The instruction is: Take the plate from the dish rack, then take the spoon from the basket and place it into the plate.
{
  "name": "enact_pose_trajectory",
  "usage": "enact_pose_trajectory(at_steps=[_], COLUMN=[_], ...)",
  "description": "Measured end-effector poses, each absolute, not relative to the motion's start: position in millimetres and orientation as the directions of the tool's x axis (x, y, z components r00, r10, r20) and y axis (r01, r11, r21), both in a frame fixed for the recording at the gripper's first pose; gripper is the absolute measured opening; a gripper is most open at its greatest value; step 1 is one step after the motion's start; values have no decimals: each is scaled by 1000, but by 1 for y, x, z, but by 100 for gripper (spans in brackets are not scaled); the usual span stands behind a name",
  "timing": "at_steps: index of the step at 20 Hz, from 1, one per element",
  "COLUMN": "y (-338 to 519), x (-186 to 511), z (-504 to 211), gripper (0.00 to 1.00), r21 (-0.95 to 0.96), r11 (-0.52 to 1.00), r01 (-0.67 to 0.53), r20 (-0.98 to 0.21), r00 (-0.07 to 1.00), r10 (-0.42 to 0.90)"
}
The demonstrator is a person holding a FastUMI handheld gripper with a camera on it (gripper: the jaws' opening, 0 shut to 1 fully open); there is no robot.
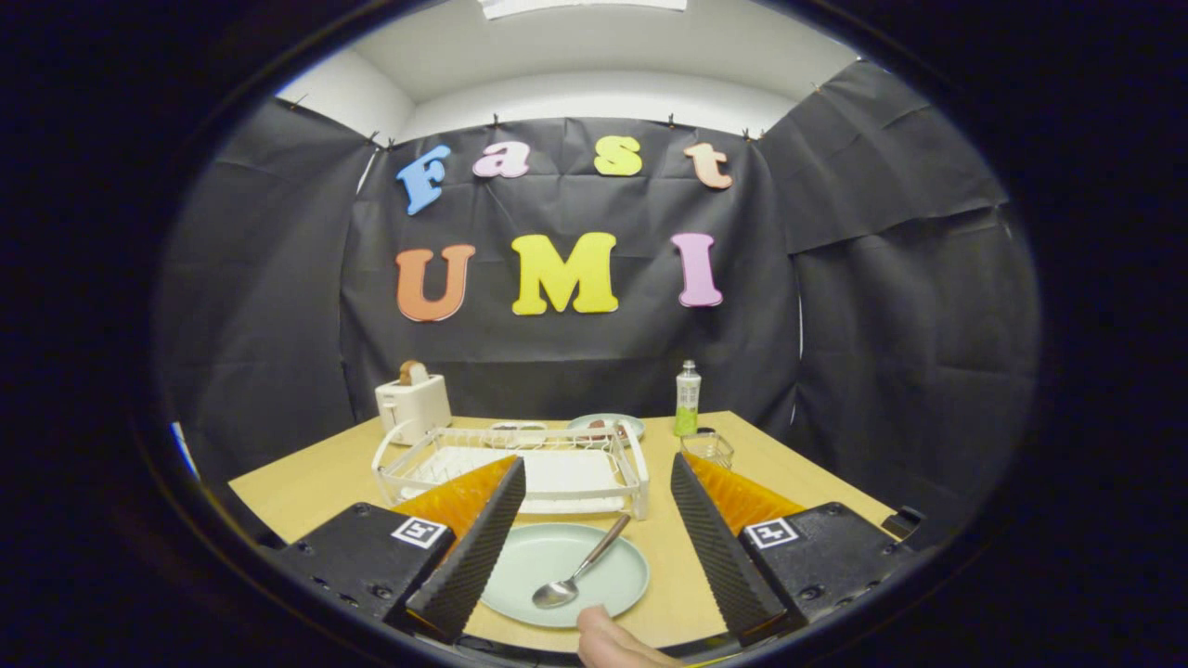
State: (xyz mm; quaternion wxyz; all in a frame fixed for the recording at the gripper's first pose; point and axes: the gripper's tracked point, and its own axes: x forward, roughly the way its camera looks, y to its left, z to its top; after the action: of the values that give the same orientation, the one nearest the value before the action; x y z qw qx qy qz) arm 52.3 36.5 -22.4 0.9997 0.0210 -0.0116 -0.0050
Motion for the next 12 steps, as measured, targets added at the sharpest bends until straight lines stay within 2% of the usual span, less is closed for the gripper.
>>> enact_pose_trajectory(at_steps=[6,12], y=[-1,-14], x=[25,13], z=[6,1], gripper=[100,100], r21=[82,-15], r11=[997,999], r01=[6,37], r20=[35,52], r00=[999,998], r10=[-9,-36])
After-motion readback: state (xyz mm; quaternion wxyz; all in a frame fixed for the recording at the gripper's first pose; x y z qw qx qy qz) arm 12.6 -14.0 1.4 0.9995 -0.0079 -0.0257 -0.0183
